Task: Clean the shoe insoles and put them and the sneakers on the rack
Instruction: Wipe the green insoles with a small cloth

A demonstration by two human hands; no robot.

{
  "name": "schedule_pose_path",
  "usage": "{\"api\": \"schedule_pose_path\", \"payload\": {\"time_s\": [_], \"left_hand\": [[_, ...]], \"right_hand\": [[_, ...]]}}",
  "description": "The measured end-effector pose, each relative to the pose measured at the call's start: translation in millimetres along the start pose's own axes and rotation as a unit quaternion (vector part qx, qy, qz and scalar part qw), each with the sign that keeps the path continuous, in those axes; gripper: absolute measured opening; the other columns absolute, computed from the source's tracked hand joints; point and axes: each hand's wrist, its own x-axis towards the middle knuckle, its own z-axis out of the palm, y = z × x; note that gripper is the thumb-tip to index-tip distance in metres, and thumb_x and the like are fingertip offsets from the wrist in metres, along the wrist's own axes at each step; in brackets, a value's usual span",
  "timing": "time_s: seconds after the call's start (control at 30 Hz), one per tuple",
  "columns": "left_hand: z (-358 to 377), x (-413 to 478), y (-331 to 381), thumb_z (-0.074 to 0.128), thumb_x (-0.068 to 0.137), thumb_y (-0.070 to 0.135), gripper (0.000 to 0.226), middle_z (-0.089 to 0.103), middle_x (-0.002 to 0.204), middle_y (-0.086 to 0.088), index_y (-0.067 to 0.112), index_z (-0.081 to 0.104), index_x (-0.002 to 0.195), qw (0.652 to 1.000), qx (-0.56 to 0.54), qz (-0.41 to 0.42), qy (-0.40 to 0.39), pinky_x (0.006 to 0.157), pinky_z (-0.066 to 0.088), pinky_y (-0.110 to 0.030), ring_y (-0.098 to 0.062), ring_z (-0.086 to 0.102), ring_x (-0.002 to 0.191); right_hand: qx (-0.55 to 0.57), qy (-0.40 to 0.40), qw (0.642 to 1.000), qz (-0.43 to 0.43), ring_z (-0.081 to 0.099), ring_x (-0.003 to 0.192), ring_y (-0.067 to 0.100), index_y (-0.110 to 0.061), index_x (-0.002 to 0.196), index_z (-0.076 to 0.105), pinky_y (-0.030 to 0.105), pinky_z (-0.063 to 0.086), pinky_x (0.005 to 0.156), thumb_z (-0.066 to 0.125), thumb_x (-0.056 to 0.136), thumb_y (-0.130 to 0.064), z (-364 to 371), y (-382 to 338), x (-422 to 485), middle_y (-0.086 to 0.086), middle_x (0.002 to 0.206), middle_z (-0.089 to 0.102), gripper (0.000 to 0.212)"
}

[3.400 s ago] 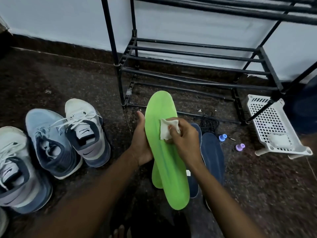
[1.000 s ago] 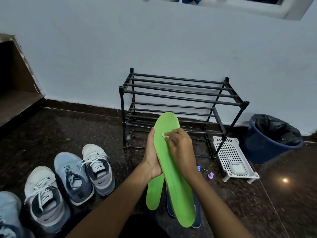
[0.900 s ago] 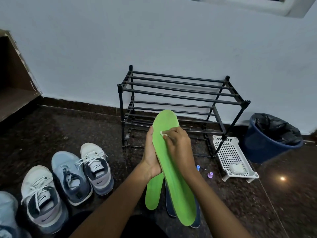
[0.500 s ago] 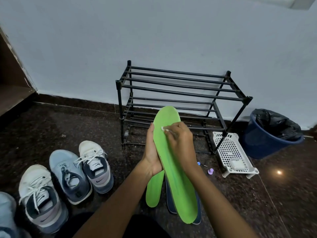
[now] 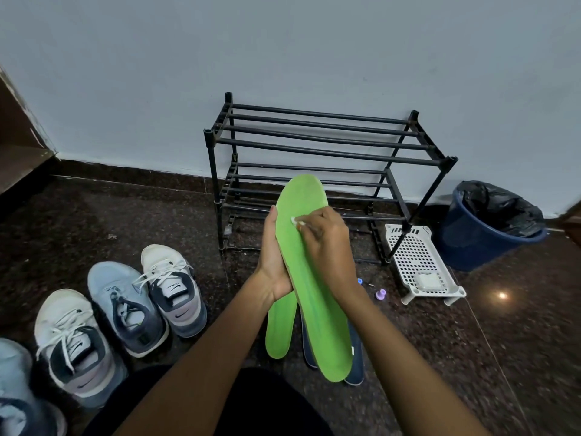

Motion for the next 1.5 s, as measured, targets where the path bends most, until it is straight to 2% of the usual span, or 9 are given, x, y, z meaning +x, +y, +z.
{"api": "schedule_pose_path", "payload": {"time_s": [0.1,0.27,0.47,0.63,0.73,0.8,1.0,1.33,1.5], "left_hand": [[3.4,-2.2,0.1,0.026,0.091,0.062,0.063,0.073,0.095,-0.008,0.016,0.066,0.107,1.000,0.009,0.002,-0.025,0.068,0.057,-0.032,-0.021,0.071,0.082],[2.2,-4.1,1.0,0.037,0.084,0.068,0.072,0.057,0.128,-0.017,0.009,0.070,0.108,1.000,-0.023,-0.018,0.000,0.108,0.036,-0.045,-0.033,0.051,0.123],[6.9,-4.3,-0.9,0.027,0.091,0.063,0.066,0.072,0.098,-0.011,0.016,0.074,0.096,0.999,0.013,-0.003,-0.029,0.075,0.056,-0.034,-0.023,0.070,0.087],[11.3,-7.5,0.9,0.025,0.092,0.062,0.063,0.073,0.097,-0.008,0.017,0.067,0.106,0.999,0.028,-0.001,-0.042,0.072,0.056,-0.034,-0.021,0.070,0.084],[11.1,-8.6,3.2,0.032,0.089,0.063,0.068,0.065,0.113,-0.010,0.010,0.063,0.118,0.999,0.002,0.000,-0.035,0.094,0.049,-0.035,-0.021,0.063,0.104],[9.5,-7.7,3.7,0.034,0.084,0.068,0.075,0.057,0.127,-0.016,0.009,0.064,0.119,1.000,0.002,-0.009,-0.022,0.108,0.036,-0.042,-0.029,0.052,0.120],[5.6,-4.8,2.9,0.024,0.092,0.063,0.066,0.072,0.099,-0.010,0.015,0.066,0.109,0.998,0.052,0.008,-0.024,0.070,0.056,-0.035,-0.022,0.070,0.085],[2.5,-5.5,9.2,0.023,0.089,0.067,0.076,0.066,0.109,-0.019,0.008,0.066,0.110,0.998,0.055,0.016,-0.013,0.083,0.052,-0.040,-0.028,0.065,0.092],[5.8,-6.5,3.5,0.021,0.092,0.064,0.069,0.072,0.096,-0.011,0.014,0.066,0.107,0.997,0.070,0.007,-0.027,0.071,0.055,-0.036,-0.022,0.070,0.082]], "right_hand": [[-0.004,0.023,1.000,-0.003,0.052,0.086,0.020,-0.001,0.095,0.070,0.016,0.036,0.071,0.060,0.084,-0.003,-0.1,-1.5,10.1,0.004,0.085,0.054,0.015],[0.044,-0.029,0.998,-0.021,0.055,0.082,0.022,-0.003,0.095,0.070,0.028,0.045,0.076,0.062,0.082,0.001,5.6,-10.7,-18.8,0.008,0.083,0.057,0.016],[-0.015,0.034,0.999,-0.022,0.049,0.084,0.015,-0.002,0.096,0.069,0.022,0.041,0.070,0.060,0.086,-0.007,-5.9,-1.2,0.2,0.003,0.085,0.054,0.015],[-0.007,0.093,0.996,-0.004,0.052,0.088,0.021,-0.002,0.097,0.068,0.025,0.045,0.075,0.058,0.087,-0.005,-7.5,1.6,28.1,0.003,0.088,0.053,0.015],[0.004,0.034,0.999,-0.031,0.048,0.086,0.012,-0.002,0.097,0.068,0.009,0.038,0.073,0.058,0.087,-0.006,0.1,-8.3,7.0,-0.001,0.087,0.051,0.015],[0.022,-0.007,0.999,-0.037,0.052,0.085,0.017,-0.005,0.097,0.069,0.019,0.044,0.075,0.059,0.085,-0.004,5.1,-11.2,-13.0,0.003,0.086,0.054,0.015],[-0.059,0.029,0.998,-0.025,0.048,0.085,0.016,-0.002,0.096,0.069,0.025,0.042,0.070,0.061,0.084,-0.005,-15.6,9.3,1.7,0.006,0.088,0.058,0.015],[-0.088,-0.057,0.993,-0.058,0.051,0.078,0.024,0.000,0.093,0.070,0.027,0.038,0.068,0.065,0.079,0.000,-11.7,13.5,-28.7,0.011,0.082,0.059,0.014],[-0.105,0.008,0.994,-0.009,0.047,0.084,0.020,0.002,0.096,0.068,0.020,0.032,0.070,0.061,0.083,-0.001,-21.4,18.0,-9.8,0.011,0.086,0.058,0.015]]}}
